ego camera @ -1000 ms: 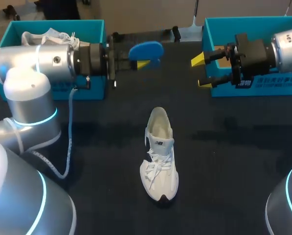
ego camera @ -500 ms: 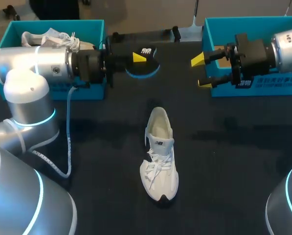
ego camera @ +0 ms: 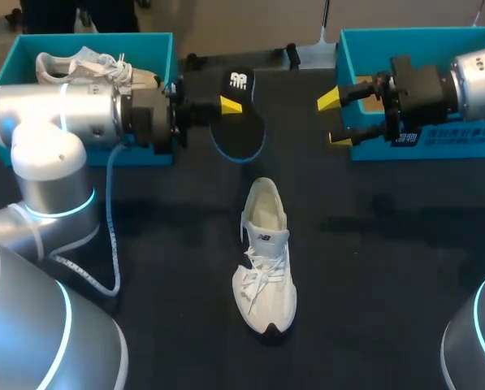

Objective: Take the shoe out of the shoebox, open the shoe tongue, remove and reinsert the insole, then place the shoe into the shoebox

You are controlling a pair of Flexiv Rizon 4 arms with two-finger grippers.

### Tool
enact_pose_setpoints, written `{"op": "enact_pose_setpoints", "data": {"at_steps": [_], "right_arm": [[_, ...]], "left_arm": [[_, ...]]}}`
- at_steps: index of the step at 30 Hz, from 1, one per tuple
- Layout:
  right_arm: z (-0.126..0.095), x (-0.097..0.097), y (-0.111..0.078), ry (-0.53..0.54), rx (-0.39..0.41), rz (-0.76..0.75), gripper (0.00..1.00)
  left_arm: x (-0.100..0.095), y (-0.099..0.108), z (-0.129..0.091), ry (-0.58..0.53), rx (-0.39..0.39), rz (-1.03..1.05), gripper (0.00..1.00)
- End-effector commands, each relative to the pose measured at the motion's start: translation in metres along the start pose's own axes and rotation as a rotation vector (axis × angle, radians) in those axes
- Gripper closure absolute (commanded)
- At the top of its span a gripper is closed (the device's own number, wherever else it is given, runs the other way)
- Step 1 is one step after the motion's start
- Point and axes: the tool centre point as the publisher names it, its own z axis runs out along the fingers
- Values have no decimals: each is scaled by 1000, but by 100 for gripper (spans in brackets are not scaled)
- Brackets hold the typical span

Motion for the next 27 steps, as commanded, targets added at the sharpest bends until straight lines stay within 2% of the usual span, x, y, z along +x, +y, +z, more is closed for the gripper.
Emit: {"op": "enact_pose_setpoints", "data": {"at_steps": [1,8,15,22,27], "right_arm": [[1,0,0,-1,-1,0,0],[1,0,0,-1,-1,0,0],[1,0,0,-1,-1,0,0],[36,3,3,72,-6,-56,0],[44,2,1,92,-5,-52,0]], "left_arm": [[5,-2,4,-14,-9,8,100],[8,1,8,-24,-11,177,100],[18,4,18,-21,-15,189,100],[11,0,28,-39,-10,224,100],[10,0,29,-35,10,219,100]]}}
